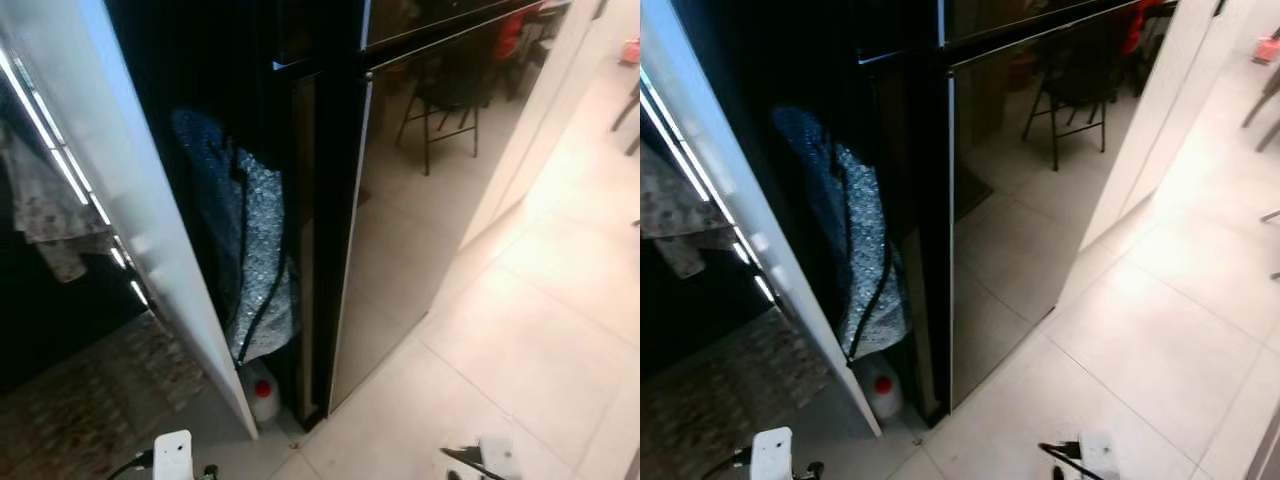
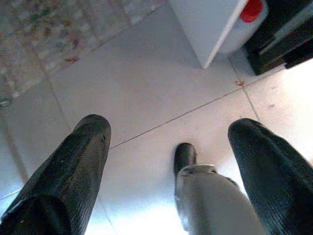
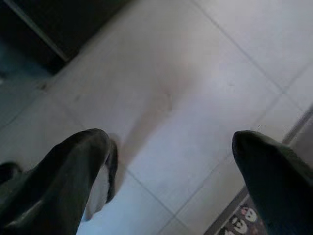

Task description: Restocking fridge

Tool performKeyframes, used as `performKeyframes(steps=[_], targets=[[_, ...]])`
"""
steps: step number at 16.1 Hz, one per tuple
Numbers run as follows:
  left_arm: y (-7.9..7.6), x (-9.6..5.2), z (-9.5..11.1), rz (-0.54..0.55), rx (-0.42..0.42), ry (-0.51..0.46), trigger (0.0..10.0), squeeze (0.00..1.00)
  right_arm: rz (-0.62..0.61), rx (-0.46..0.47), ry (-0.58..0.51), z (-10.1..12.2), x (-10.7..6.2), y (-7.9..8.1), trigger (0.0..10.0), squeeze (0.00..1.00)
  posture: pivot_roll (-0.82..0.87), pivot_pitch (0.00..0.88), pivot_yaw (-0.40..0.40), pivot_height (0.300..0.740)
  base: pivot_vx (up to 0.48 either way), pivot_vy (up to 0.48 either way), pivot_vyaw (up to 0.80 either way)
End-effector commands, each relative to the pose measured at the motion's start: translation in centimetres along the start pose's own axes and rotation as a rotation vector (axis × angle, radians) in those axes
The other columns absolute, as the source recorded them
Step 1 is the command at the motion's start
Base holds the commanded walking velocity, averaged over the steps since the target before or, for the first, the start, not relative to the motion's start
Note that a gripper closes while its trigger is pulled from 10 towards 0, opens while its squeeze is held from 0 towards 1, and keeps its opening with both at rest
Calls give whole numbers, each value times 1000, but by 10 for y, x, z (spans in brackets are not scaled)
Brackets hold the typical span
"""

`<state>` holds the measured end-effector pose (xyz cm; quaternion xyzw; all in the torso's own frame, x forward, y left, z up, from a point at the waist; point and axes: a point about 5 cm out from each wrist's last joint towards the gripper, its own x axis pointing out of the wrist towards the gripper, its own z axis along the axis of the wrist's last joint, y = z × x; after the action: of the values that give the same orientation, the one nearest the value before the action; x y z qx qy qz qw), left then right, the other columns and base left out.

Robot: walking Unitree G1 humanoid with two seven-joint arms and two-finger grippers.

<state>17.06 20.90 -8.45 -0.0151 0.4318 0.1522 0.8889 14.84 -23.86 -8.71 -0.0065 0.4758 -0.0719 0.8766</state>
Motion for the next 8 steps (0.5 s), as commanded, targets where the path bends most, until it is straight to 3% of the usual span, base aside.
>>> performKeyframes(steps=[1,5,8], targets=[[9,-1,-9,3,-1,38,10000,0,-16,21,20,-10,-2,-7,10000,0,-34,0,-39,740,0,0,0],[13,-2,-15,-14,25,65,10000,0,-15,20,52,-17,-6,-21,10000,0,-13,0,-55,740,0,0,0],[15,-2,-16,-19,35,69,10000,0,-3,30,43,-20,-5,-9,10000,0,-1,0,-69,740,0,0,0]])
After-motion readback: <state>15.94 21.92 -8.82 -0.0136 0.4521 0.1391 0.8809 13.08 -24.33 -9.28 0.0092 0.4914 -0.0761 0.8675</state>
